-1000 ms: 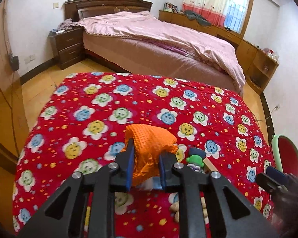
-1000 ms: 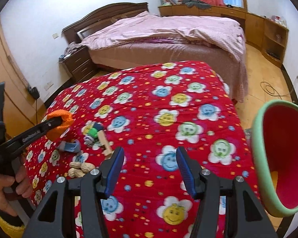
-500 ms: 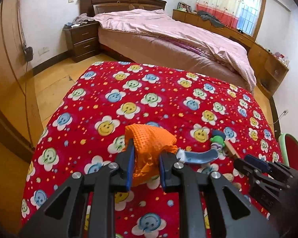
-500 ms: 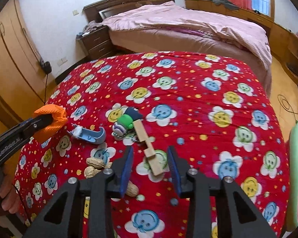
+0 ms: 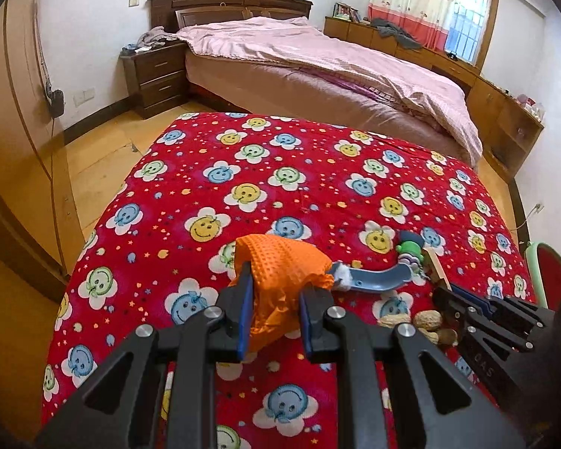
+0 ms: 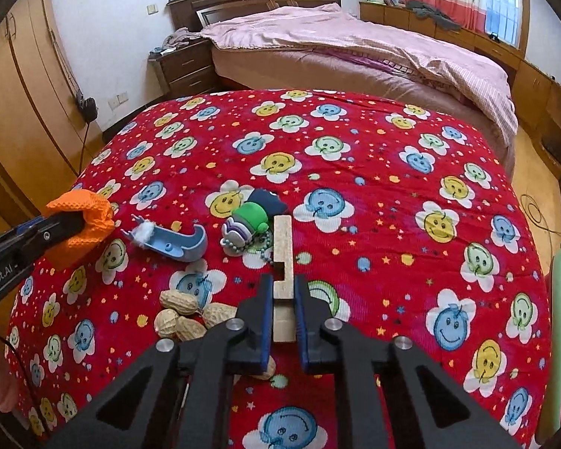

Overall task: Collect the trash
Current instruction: 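Grasp the wooden stick with the right tool, then carry the wooden stick over the red bin with the right tool while the left tool holds the orange bag, then bring the orange mesh bag over the bin and open both tools, then move both open tools back over the bedspread, then grasp the blue plastic scoop with the left tool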

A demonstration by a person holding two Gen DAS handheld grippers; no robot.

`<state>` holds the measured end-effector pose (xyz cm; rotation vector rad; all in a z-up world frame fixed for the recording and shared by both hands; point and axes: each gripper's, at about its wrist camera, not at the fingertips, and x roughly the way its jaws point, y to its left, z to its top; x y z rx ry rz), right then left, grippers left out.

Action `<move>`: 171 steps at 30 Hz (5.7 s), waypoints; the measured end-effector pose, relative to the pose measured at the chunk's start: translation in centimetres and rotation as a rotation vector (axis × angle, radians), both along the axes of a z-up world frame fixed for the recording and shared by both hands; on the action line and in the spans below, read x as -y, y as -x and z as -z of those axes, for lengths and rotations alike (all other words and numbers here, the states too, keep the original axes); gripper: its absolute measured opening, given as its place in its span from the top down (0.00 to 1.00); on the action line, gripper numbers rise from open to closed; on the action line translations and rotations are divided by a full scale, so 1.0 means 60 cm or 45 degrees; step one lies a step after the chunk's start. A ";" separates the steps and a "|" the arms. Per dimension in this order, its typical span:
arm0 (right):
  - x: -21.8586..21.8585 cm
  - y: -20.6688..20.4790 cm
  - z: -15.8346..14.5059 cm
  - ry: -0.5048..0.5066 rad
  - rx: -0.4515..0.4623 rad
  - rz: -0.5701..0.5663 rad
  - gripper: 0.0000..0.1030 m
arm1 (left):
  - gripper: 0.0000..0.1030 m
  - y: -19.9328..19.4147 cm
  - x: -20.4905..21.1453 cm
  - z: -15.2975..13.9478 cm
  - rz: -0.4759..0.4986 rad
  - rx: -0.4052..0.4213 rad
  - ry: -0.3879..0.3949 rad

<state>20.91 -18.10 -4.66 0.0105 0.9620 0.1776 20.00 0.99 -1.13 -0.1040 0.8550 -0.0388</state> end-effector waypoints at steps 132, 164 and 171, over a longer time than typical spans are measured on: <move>0.370 0.265 -0.141 -0.249 0.305 0.648 0.42 | 0.41 0.065 0.293 -0.078 0.467 0.051 0.045; 0.187 0.177 -0.097 -0.189 0.154 0.453 0.37 | 0.24 0.002 0.077 0.005 0.153 -0.060 -0.075; 0.194 0.170 -0.080 -0.208 0.123 0.463 0.37 | 0.17 -0.013 0.101 0.037 0.208 -0.083 -0.112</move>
